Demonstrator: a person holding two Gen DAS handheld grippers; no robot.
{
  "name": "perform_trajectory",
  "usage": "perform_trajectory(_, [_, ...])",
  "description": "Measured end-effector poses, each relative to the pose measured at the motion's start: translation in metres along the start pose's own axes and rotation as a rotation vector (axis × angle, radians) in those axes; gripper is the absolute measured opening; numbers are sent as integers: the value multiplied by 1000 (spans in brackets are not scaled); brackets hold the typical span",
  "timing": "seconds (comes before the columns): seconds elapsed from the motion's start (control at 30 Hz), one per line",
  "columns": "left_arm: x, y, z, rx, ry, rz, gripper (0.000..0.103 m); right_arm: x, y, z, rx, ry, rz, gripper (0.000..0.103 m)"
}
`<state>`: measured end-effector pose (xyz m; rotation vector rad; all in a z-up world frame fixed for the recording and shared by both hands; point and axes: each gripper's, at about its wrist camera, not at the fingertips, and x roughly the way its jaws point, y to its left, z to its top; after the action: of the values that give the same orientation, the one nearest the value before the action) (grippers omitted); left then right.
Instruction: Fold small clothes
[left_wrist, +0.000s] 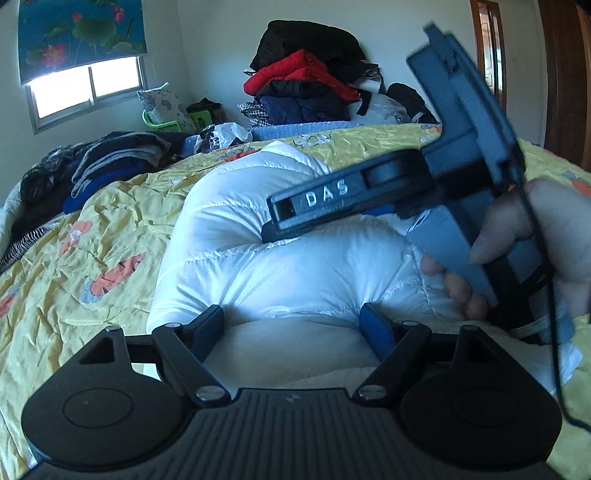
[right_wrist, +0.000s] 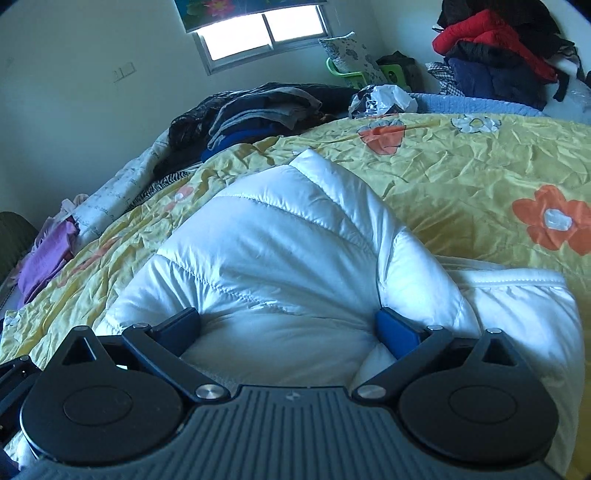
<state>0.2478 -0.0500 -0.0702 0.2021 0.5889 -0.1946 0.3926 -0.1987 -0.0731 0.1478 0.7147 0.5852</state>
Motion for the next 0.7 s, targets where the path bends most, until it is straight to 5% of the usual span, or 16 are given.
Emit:
perform_trajectory(0.13, [-3, -1, 3, 9, -7, 15, 82, -27, 4, 2, 54, -46, -50, 99])
perform_trajectory(0.33, [-34, 0, 7, -29, -28, 57, 82, -112, -1, -6, 190, -203, -1, 103])
perform_trajectory(0.47, [-87, 14, 4, -164, -125, 59, 84, -162, 3, -39, 216, -200, -8, 103])
perform_trajectory(0.6, [-124, 25, -19, -333, -139, 73, 86, -194, 12, -88, 210, -168, -75, 103])
perform_trajectory(0.7, [-127, 18, -38, -310, -98, 92, 86, -203, 17, -123, 195, -132, -112, 103])
